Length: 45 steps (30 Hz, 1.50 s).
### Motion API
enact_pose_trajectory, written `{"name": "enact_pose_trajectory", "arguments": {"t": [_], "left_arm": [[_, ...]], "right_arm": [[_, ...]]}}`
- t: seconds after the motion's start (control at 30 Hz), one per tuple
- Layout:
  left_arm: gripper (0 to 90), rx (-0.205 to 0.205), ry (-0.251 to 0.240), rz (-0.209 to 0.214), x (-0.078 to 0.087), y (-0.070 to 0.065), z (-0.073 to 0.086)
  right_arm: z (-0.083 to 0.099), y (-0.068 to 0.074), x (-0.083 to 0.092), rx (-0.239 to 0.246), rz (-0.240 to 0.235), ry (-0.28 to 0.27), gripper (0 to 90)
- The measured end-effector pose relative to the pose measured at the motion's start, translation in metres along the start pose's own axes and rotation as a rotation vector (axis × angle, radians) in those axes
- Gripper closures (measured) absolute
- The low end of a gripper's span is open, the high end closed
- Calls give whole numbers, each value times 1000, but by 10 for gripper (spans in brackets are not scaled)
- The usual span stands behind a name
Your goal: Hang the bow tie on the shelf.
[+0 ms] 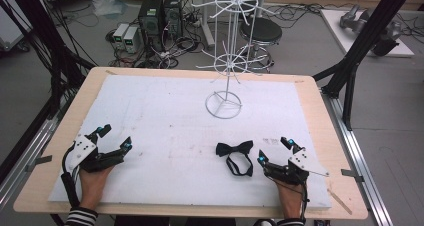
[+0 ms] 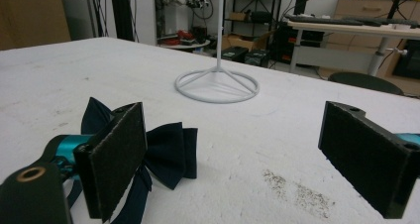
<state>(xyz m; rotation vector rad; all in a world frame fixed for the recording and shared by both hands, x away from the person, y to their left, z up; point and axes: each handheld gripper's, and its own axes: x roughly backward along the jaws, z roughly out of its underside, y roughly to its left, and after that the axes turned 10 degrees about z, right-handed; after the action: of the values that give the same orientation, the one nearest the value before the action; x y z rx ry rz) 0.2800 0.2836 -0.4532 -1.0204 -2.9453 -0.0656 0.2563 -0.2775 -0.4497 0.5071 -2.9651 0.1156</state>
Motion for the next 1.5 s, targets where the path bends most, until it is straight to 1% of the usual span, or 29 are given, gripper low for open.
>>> {"name": "enact_pose_trajectory", "arguments": {"t": [0.13, 0.2, 0.23, 0.3, 0.43, 0.57, 0.6, 0.63, 0.67, 0.7, 0.73, 0.77, 0.8, 0.83, 0.9, 1.0, 1.07, 1.13, 1.2, 1.33, 1.5], "left_arm": [[156, 2, -1, -1, 0, 0, 0], [156, 1, 0, -1, 0, 0, 0], [156, 1, 1, -1, 0, 0, 0], [156, 1, 1, -2, 0, 0, 0], [156, 1, 2, -2, 0, 0, 0], [156, 0, 1, -1, 0, 0, 0], [156, 1, 1, -2, 0, 0, 0], [156, 1, 1, -2, 0, 0, 0], [156, 1, 1, -1, 0, 0, 0], [156, 1, 1, -1, 0, 0, 0], [156, 1, 1, -2, 0, 0, 0], [156, 1, 1, -2, 0, 0, 0], [156, 1, 1, -2, 0, 0, 0], [156, 1, 2, -1, 0, 0, 0], [156, 2, 2, -1, 0, 0, 0], [156, 2, 1, -1, 0, 0, 0], [156, 2, 1, -1, 0, 0, 0], [156, 2, 1, -1, 0, 0, 0], [156, 3, 1, -1, 0, 0, 0], [156, 3, 2, 0, 0, 1, 0], [156, 4, 1, -1, 0, 0, 0]], "right_arm": [[-5, 0, 2, 13, -2, -9, 104], [-9, -2, 3, 18, -2, -1, 104], [-11, -2, 4, 13, -3, 12, 104], [-12, -2, 4, 20, -5, 7, 104], [-19, -5, 7, 26, -19, 3, 104], [-30, -5, 6, 37, -49, 22, 105], [-33, -6, 6, 48, -54, 26, 104], [-33, -6, 6, 48, -54, 26, 104], [-38, -6, 5, 56, -66, 42, 105], [-38, -6, 5, 56, -66, 42, 105], [-44, -7, 3, 59, -81, 57, 105], [-44, -7, 3, 59, -81, 57, 105], [-46, -8, 2, 60, -91, 66, 104], [-51, -9, -1, 73, -107, 82, 104], [-55, -9, -4, 92, -123, 99, 105], [-60, -8, -9, 103, -154, 135, 104], [-62, -8, -10, 108, -161, 145, 105], [-64, -7, -16, 119, -187, 181, 104], [-65, -8, -20, 121, -197, 198, 105], [-66, -9, -28, 125, -229, 251, 105], [-66, -9, -39, 149, -266, 319, 105]]}}
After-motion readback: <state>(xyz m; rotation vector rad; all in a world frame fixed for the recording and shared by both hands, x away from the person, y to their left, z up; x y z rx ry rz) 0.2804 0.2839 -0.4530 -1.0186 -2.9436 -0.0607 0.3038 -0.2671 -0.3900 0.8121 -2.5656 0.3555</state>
